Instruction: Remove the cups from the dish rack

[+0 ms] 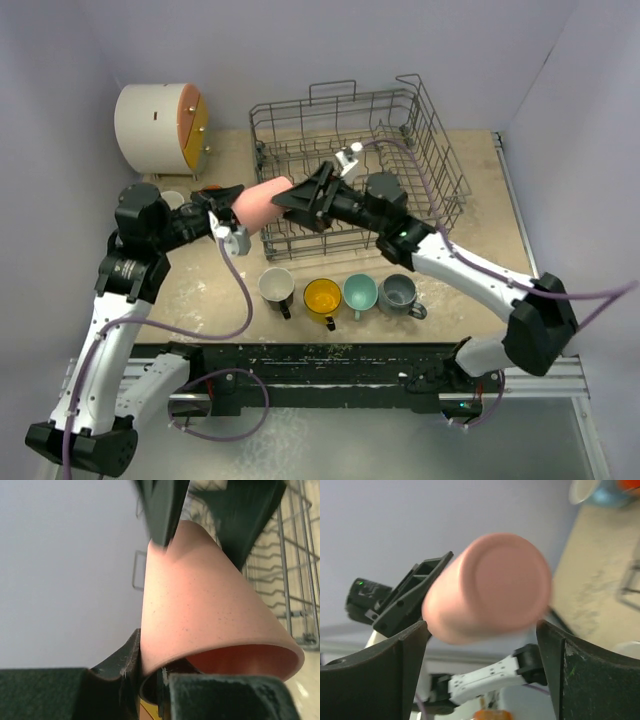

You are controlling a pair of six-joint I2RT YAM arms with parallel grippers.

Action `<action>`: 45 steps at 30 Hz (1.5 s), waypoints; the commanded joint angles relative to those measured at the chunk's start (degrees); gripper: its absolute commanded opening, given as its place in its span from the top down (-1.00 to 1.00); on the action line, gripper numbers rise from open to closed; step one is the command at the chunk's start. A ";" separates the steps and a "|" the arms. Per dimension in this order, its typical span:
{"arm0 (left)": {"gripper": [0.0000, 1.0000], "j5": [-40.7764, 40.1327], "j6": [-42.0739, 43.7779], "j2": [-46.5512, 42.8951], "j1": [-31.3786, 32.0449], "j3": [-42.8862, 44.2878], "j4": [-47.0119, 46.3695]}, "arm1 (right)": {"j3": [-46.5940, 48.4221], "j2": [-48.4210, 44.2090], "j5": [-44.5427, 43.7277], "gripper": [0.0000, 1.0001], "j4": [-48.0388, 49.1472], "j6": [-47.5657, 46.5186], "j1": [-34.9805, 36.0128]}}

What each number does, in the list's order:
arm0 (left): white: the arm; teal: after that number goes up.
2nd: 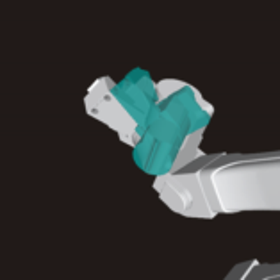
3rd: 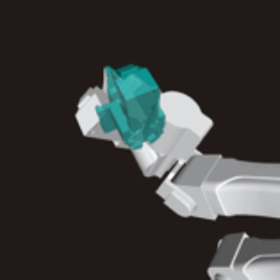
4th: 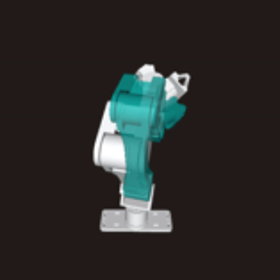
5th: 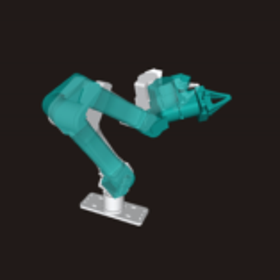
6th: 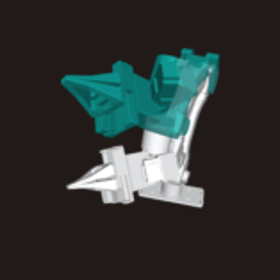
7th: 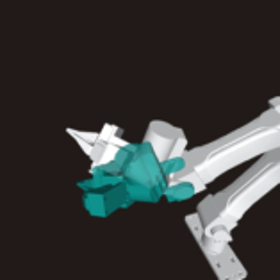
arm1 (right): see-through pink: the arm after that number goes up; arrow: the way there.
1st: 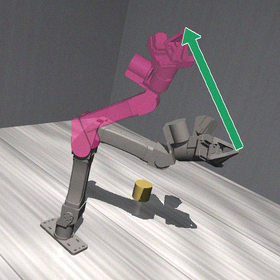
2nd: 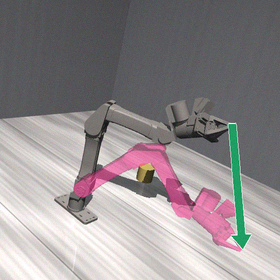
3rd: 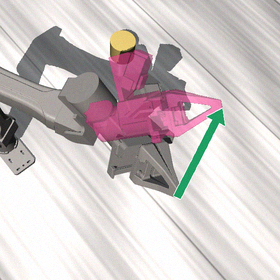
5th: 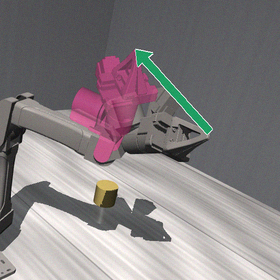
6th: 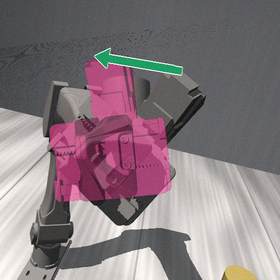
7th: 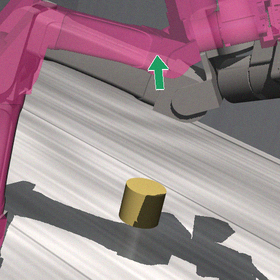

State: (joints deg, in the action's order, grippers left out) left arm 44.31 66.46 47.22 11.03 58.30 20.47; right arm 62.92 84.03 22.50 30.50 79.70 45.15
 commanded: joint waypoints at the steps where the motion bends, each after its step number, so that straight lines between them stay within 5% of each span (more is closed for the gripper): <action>1: 1.00 -9.74 -4.27 5.10 -0.74 8.92 9.65 | -0.85 -9.19 -3.89 -0.84 -18.43 -14.64 -8.52; 8: 1.00 -18.69 3.82 12.43 -0.88 13.93 30.53 | 6.37 -15.23 -17.82 -1.00 -43.82 -33.41 -15.11; 18: 1.00 -24.26 5.35 26.45 -3.55 23.07 51.69 | 8.98 -19.03 -23.49 -1.00 -51.26 -38.76 -16.47; 29: 1.00 -22.01 3.19 24.61 -7.06 24.00 45.08 | 6.01 -20.53 -23.67 -1.00 -51.52 -39.07 -16.68; 36: 1.00 -24.51 8.04 27.19 -7.05 21.66 53.34 | 5.64 -20.48 -22.78 -1.00 -51.16 -38.57 -16.71; 45: 1.00 -33.49 3.73 35.16 2.45 18.60 50.20 | 6.77 -20.33 -24.08 -1.00 -53.27 -39.24 -16.67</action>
State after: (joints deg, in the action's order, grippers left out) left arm 15.16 72.07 79.33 10.68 77.14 72.42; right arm 68.47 64.73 -0.47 -21.89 41.76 28.75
